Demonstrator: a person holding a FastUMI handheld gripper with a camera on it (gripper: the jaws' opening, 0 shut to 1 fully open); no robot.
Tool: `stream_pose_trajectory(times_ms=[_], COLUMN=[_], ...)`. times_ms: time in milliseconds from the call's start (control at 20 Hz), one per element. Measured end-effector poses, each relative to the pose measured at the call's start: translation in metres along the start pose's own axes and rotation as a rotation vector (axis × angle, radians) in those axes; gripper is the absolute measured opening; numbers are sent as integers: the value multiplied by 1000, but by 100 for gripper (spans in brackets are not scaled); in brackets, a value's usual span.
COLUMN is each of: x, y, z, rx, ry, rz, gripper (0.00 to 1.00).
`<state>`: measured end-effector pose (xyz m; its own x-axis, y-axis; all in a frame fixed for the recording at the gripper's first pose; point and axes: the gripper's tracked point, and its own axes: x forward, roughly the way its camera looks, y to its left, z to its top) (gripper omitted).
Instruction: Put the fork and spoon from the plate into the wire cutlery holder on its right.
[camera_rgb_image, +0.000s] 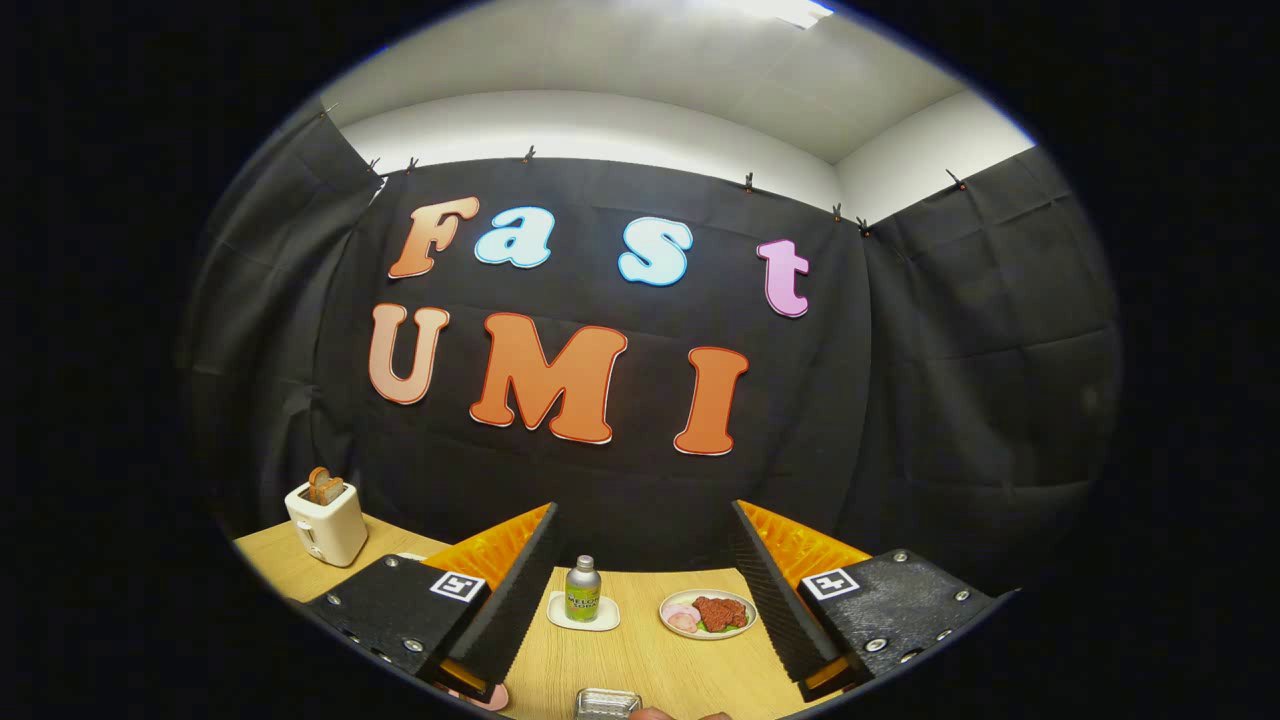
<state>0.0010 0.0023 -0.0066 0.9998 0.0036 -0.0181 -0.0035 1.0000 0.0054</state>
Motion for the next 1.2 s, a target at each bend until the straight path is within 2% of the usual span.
stream_pose_trajectory(times_ms=[650, 900, 1100, 1200], x=[-2, -5, -8, -16], y=[10, 27, 58, 83], z=[-28, -55, -88, -112], rx=[-10, -2, 6, -6], ry=[68, 152, 246, 315], rz=[28, 62, 125, 191], gripper=[99, 99, 99, 99])
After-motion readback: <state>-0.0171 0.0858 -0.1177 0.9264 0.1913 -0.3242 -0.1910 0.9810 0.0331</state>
